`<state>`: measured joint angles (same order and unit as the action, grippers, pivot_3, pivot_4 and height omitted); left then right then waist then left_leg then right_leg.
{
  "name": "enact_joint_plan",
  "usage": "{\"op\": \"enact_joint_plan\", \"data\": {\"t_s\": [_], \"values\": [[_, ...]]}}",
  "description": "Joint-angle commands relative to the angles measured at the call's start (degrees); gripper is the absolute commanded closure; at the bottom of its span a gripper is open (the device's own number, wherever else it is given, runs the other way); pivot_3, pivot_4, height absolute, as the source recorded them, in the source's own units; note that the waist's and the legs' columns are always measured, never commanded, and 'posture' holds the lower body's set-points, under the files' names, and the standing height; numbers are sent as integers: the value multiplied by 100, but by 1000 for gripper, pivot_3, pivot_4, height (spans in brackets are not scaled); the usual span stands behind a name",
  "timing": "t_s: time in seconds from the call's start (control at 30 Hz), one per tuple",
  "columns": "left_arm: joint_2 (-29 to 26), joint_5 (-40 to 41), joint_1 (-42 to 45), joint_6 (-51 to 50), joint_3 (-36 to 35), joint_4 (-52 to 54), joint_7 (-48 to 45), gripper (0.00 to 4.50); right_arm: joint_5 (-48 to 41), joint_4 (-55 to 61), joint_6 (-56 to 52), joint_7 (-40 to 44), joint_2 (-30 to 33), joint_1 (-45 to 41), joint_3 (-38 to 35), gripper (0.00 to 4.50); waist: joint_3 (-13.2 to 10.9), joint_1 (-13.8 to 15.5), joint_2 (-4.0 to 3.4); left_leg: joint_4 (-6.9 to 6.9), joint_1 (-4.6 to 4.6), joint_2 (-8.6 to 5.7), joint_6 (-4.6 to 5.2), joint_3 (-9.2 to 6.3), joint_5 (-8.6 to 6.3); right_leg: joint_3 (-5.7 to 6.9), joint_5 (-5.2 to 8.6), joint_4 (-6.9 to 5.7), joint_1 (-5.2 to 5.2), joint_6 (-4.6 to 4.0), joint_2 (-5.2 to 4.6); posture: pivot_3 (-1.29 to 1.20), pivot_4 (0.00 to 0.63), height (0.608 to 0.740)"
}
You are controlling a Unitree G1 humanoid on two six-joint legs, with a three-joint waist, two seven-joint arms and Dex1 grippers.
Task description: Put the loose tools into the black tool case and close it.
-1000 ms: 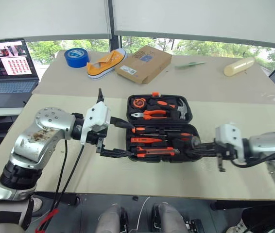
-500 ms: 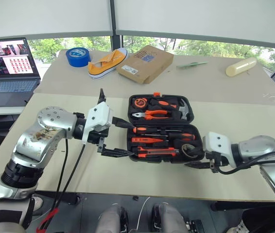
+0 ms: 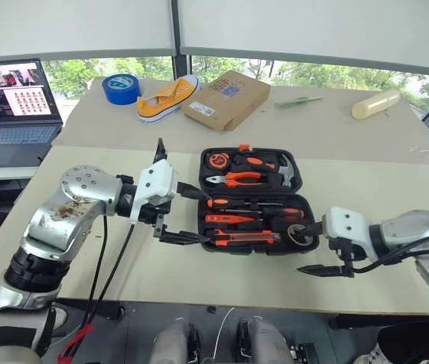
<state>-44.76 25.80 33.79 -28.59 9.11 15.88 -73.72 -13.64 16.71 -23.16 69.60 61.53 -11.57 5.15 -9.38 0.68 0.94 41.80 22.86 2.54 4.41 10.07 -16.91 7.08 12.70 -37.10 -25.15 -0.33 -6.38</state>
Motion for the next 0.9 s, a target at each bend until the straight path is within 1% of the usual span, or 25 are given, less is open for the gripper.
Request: {"op": "enact_joint_plan", "data": {"t_s": [0.03, 0.17, 0.27, 0.43, 0.47, 0.5, 0.53, 0.57, 0.63, 0.67, 0.7, 0.73, 0.77, 0.8, 0.83, 0.9], "values": [[-5, -44, 124, 155, -20, 41, -33, 0, 10, 36, 47, -25, 81, -118, -215, 46, 0, 1, 0, 0, 0, 0, 0, 0, 0, 0, 0, 0, 0, 0, 0, 0, 150, 731], [-16, -37, 97, 133, -29, 86, -34, 0, -553, 290, -369, 62, -8, -311, -503, 46, 0, 0, 0, 0, 1, 0, 0, 0, 0, 0, 0, 0, -1, 0, 0, 0, 150, 731], [-36, 3, 31, 66, -59, 170, -10, 0, -1062, 448, -806, 49, -12, -357, -849, 46, 0, 2, 0, 0, 1, 1, 0, -1, 0, -1, -4, 0, 0, -6, 0, 0, 150, 731], [-187, -25, -241, -175, -266, 53, 217, 0, -1420, 183, -1069, 30, 139, -203, -1560, 46, 0, 7, 0, 0, 2, 0, 1, -3, -1, 0, -10, 2, 1, -16, -2, 0, 150, 731], [-195, -65, -291, -225, -336, -90, 330, 0, -1448, 19, -1135, -40, 121, -223, -1689, 290, 0, 7, 0, 0, 2, 0, 1, -3, -1, -1, -9, 2, 1, -16, -2, 0, 150, 731], [-184, -97, -334, -244, -405, -228, 437, 260, -1468, -135, -1183, -108, 87, -257, -1791, 553, 0, 8, 1, 0, 1, 0, 1, -3, -1, -1, -8, 2, 1, -14, -2, 0, 150, 731], [-183, -174, -389, -243, -457, -383, 557, 522, -1489, -329, -1238, -214, 24, -327, -1887, 720, 0, 8, 1, 0, 1, 0, 1, -3, -1, -1, -8, 2, 1, -13, -2, 0, 150, 731], [-184, -256, -443, -218, -479, -521, 657, 708, -1501, -510, -1287, -326, -42, -399, -1956, 1062, 0, 5, 0, 0, 1, 0, 1, -3, 0, 0, -6, 2, 1, -10, -2, 0, 150, 731], [-166, -538, -544, -111, -428, -845, 922, 1435, -1463, -900, -1250, -535, -188, -536, -2001, 1734, 0, -1, 0, -1, 0, 0, 1, -3, 0, -1, -6, 2, 2, -10, -2, 0, 150, 731], [-135, -673, -582, -102, -374, -998, 1051, 1703, -1412, -1074, -1203, -594, -245, -572, -1973, 2038, 0, -3, 1, -1, -1, 0, 1, -2, -1, 0, -6, 1, 1, -10, -1, 0, 150, 731], [-99, -778, -599, -117, -321, -1124, 1156, 2098, -1366, -1212, -1147, -625, -290, -595, -1932, 2450, 0, -7, 0, -3, -1, 1, 1, -2, -1, 0, -6, 1, 0, -11, 0, 0, 150, 731], [-33, -849, -592, -114, -276, -1245, 1228, 2356, -1309, -1345, -1070, -650, -343, -624, -1869, 2712, 0, -6, 0, -3, -1, 1, 1, -2, -1, 0, -8, 1, 0, -14, 2, 0, 150, 731], [46, -904, -580, -121, -227, -1363, 1287, 2806, -1227, -1483, -982, -696, -416, -656, -1780, 3109, 0, -6, 0, -4, 0, 1, 1, -2, 0, 1, -10, 1, -1, -16, 2, 0, 150, 731], [130, -1002, -554, -91, -162, -1475, 1373, 3069, -1127, -1603, -863, -746, -500, -685, -1678, 3418, 0, -5, 0, -4, 1, 1, 1, -1, 0, 2, -11, 1, -1, -19, 3, 0, 150, 731], [191, -1075, -536, -55, -116, -1559, 1431, 3441, -1051, -1691, -772, -776, -562, -707, -1607, 3788, 0, 2, 0, -4, 2, 1, 1, 0, 0, 3, -12, 2, -1, -19, 2, 0, 150, 731], [281, -1235, -511, 47, -35, -1685, 1531, 4052, -912, -1821, -621, -823, -665, -743, -1493, 4374, 0, 5, 0, -3, 3, -2, 1, 2, 0, 9, -12, 1, -1, -20, -1, 0, 150, 731]]}}
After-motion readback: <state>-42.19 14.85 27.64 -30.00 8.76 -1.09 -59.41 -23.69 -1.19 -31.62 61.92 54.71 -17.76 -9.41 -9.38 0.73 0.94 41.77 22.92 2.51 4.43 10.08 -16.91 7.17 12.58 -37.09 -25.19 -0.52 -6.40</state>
